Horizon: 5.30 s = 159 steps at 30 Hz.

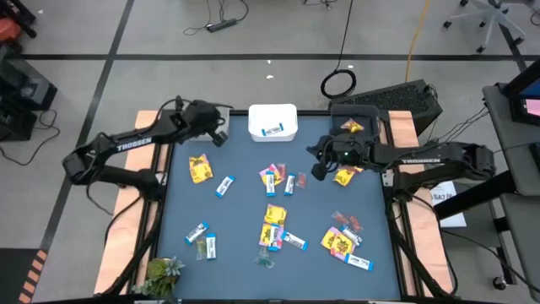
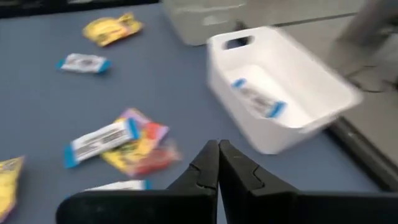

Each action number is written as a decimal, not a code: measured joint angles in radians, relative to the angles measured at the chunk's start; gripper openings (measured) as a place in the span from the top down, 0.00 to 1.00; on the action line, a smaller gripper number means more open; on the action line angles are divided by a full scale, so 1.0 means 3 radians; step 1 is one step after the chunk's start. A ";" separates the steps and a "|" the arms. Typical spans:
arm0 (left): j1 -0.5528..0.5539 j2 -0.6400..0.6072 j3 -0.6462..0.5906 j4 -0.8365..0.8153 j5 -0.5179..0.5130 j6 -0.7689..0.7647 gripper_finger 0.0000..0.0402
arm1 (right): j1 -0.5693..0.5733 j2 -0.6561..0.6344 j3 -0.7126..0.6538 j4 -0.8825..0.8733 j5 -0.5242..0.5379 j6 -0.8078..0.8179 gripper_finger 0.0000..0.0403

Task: Sort candy
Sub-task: Put the white chocolate into the white bin, then put the yellow candy pack into the black bin

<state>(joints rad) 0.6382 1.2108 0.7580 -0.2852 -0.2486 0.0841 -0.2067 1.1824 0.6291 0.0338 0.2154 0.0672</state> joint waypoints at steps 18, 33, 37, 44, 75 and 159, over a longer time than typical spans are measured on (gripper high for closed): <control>-0.1064 -0.0291 -0.1182 0.2378 0.0200 -0.0003 1.00 | 0.0306 0.1011 -0.0004 0.0410 -0.0481 0.0761 0.72; -0.1176 -0.0292 -0.1749 0.3302 0.0530 -0.0010 0.99 | 0.0186 0.1543 -0.0004 0.0836 -0.0738 0.1136 0.54; -0.1176 -0.0292 -0.1749 0.3295 0.0550 -0.0070 0.99 | 0.0186 0.1699 -0.0004 0.0994 -0.0739 0.1162 0.55; -0.1222 -0.0292 -0.1749 0.3284 0.0556 -0.0087 0.98 | 0.0187 0.1865 0.0002 0.1147 -0.0738 0.1242 0.67; -0.1234 -0.0292 -0.1748 0.3459 0.0555 0.0161 0.98 | -0.0927 0.1752 0.1383 0.0372 -0.0554 -0.0267 0.99; -0.1123 -0.0128 -0.1745 0.3238 0.0729 0.0372 0.98 | 0.1494 0.1181 0.0830 -0.2205 -0.1932 0.2299 0.57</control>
<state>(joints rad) 0.3013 1.1725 0.2344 0.6862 -0.0299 0.1958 0.2414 1.5367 0.8780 -0.6278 -0.3643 0.7569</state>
